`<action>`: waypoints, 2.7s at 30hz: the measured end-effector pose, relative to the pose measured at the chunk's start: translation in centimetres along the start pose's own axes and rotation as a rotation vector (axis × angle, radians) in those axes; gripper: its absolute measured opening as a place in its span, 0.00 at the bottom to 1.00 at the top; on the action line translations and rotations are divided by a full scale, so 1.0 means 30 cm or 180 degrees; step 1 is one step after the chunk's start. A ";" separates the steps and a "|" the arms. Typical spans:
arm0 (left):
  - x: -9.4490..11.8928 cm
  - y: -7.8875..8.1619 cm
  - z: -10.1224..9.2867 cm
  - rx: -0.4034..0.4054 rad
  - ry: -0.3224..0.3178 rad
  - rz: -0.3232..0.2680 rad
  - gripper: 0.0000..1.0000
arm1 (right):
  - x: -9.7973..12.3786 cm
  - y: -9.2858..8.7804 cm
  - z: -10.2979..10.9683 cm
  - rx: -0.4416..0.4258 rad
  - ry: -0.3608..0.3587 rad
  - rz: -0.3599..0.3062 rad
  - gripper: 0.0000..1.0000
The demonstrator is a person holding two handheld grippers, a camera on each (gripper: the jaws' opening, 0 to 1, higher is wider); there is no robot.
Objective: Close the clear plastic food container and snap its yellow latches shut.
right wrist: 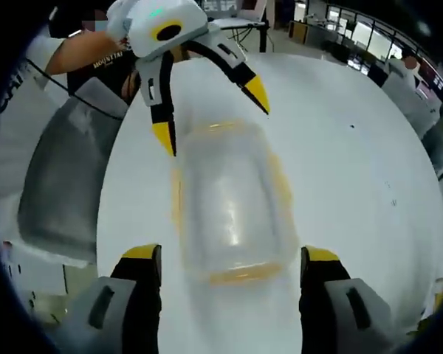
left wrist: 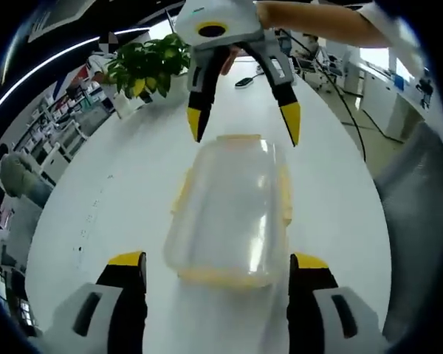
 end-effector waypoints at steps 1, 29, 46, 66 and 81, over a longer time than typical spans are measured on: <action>-0.008 -0.001 -0.003 -0.0029 -0.0031 0.0017 0.75 | -0.008 -0.004 -0.003 0.0002 0.0008 0.0008 0.76; -0.073 -0.017 -0.023 -0.0187 -0.0236 0.0172 0.75 | -0.060 -0.029 -0.043 0.0003 -0.0162 -0.0065 0.71; 0.067 -0.197 -0.058 -0.0135 -0.0253 0.0401 0.75 | -0.163 0.145 0.051 0.0091 -0.0054 -0.0234 0.70; 0.156 -0.310 -0.101 0.0169 -0.0258 0.0398 0.76 | -0.234 0.246 0.129 0.0171 0.0052 -0.0337 0.70; 0.116 -0.340 -0.001 0.0242 -0.0303 0.0470 0.78 | -0.240 0.292 0.027 0.0186 -0.0055 -0.0331 0.71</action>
Point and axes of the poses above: the point that each gripper's makers call its tool centre point, and the gripper's own axes: x roughly backward along the fingers, z roughly to its left, y roughly out of its top, the point moved 3 cm from there along x, roughly backward along the fingers, and after that the axes turned 15 degrees about -x, right-handed, at the moved point
